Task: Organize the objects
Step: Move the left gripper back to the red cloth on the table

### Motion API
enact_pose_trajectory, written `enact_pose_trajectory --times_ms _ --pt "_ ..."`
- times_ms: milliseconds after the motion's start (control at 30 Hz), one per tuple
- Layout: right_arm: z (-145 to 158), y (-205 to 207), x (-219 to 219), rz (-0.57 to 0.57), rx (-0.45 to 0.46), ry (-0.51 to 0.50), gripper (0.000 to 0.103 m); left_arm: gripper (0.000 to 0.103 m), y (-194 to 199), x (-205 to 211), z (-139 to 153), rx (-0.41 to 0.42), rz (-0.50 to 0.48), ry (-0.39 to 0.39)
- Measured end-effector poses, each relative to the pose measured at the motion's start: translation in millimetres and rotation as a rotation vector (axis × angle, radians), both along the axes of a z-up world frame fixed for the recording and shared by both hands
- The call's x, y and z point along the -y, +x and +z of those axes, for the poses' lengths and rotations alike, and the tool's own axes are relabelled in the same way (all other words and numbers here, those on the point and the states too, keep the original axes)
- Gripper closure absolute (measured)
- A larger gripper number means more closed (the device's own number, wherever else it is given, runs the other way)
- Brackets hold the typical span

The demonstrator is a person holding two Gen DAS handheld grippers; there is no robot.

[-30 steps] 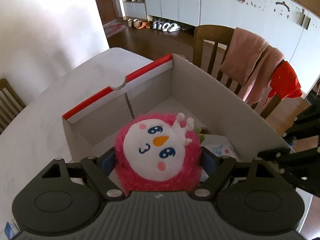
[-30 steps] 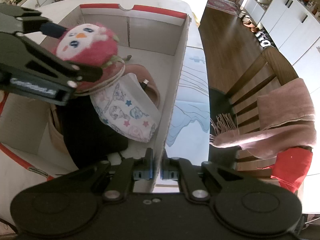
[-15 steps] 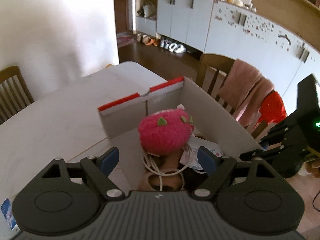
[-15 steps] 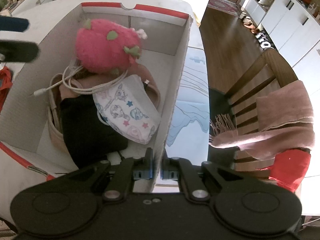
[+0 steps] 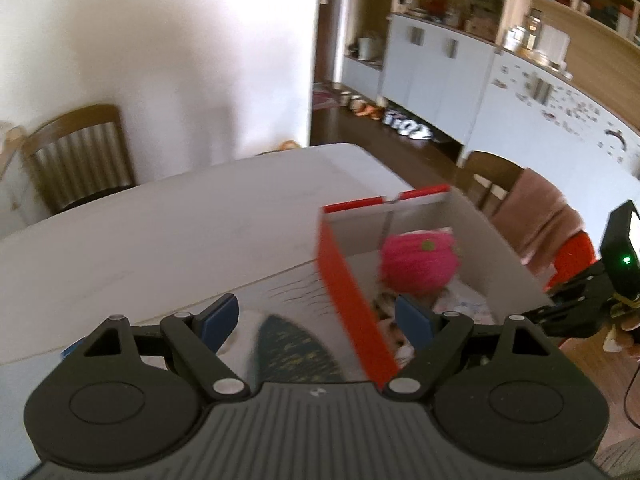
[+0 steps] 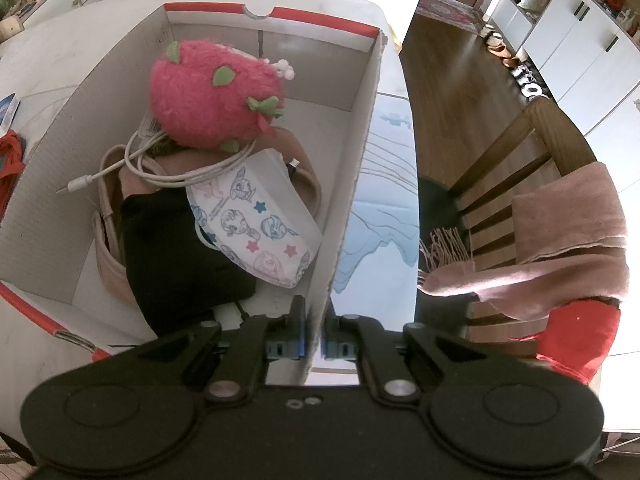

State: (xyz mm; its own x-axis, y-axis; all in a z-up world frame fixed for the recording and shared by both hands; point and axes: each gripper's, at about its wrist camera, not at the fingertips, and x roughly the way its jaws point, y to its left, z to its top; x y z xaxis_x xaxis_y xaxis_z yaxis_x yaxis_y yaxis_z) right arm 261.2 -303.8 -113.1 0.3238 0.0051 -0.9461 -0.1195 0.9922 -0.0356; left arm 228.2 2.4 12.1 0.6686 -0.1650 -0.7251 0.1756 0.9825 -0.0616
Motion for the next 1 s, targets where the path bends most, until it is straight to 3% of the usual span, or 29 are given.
enact_pose_trajectory --times_ms 167,300,400,667,1000 --pt "-0.2 -0.5 0.9 0.0 -0.002 0.003 0.098 0.017 -10.7 -42.6 -7.1 -0.024 0.102 0.017" --pt "-0.3 -0.4 0.8 -0.001 -0.002 0.003 0.098 0.005 -16.7 -71.7 -17.5 -0.051 0.17 0.022" --pt "-0.6 -0.6 1.0 -0.004 -0.003 0.005 0.098 0.003 -22.8 -84.7 -30.0 -0.088 0.197 0.004" --pt "-1.4 -1.2 1.1 -0.01 -0.007 0.006 0.097 0.001 -43.4 -83.3 -87.2 -0.211 0.182 0.032" --pt "-2.0 -1.4 1.5 -0.013 -0.01 0.007 0.097 0.0 -54.0 -86.6 -148.9 -0.346 0.289 0.018"
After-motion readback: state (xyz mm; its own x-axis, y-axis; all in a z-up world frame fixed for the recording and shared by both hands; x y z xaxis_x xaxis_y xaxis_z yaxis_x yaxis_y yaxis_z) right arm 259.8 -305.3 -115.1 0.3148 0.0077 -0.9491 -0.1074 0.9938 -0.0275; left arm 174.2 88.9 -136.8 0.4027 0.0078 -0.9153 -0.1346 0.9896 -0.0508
